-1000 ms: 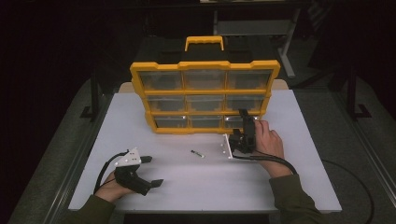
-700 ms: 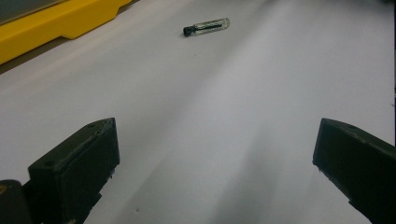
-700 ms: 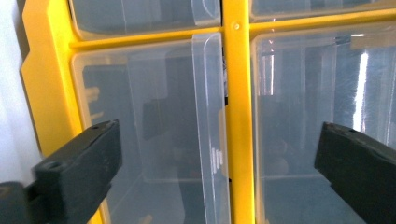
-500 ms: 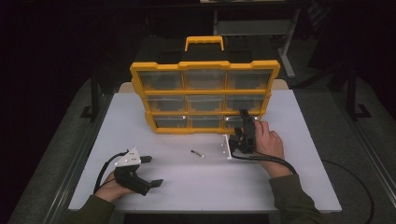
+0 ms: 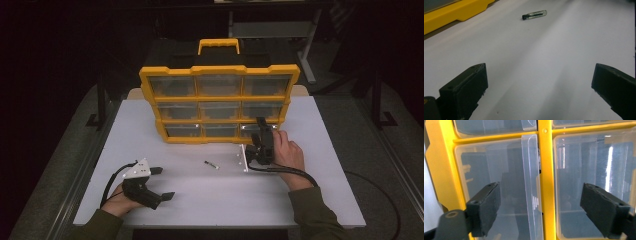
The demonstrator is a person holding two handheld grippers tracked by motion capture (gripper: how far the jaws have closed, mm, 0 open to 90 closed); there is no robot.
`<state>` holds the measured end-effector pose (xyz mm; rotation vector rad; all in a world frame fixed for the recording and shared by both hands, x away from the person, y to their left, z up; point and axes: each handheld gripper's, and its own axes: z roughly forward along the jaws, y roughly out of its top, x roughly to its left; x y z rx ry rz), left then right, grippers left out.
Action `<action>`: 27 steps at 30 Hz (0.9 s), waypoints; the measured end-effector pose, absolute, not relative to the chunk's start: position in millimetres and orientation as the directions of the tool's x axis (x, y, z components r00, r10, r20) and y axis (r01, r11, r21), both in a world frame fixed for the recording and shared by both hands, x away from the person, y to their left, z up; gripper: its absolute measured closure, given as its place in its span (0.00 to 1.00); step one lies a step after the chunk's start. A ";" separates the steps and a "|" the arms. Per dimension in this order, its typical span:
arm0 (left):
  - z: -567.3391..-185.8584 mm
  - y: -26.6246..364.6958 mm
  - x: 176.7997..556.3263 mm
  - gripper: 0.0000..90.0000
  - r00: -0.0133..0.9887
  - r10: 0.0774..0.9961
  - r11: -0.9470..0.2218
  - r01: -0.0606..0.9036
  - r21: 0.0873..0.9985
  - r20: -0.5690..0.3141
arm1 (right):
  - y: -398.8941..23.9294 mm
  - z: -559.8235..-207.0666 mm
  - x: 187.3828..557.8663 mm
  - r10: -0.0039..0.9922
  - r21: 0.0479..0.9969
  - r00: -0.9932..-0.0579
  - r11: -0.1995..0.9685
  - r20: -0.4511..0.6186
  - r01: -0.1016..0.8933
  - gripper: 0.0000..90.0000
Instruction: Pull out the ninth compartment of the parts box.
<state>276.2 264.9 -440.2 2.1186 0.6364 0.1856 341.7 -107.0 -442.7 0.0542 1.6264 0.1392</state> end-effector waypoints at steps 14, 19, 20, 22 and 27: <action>-440.3 264.7 276.1 0.00 0.854 0.510 -0.464 0.374 0.803 -0.104 | -108.2 -443.2 340.2 0.120 0.122 -0.039 0.992 -0.992 -0.042 0.30; -440.3 264.7 276.1 0.00 0.853 0.511 -0.462 0.375 0.804 -0.104 | -108.0 -443.6 339.3 0.117 0.118 -0.030 0.992 -0.993 -0.036 0.37; -440.3 264.7 276.1 0.00 0.854 0.510 -0.463 0.375 0.803 -0.104 | -108.0 -443.6 339.2 0.118 0.119 -0.033 0.992 -0.993 -0.035 0.38; -440.3 264.9 276.3 0.00 0.856 0.507 -0.470 0.371 0.801 -0.099 | -107.9 -443.9 339.1 0.115 0.116 -0.035 0.993 -0.993 -0.031 0.40; -440.2 265.0 276.3 0.00 0.855 0.508 -0.468 0.372 0.802 -0.100 | -108.2 -444.8 339.3 0.111 0.112 -0.033 0.993 -0.993 -0.027 0.45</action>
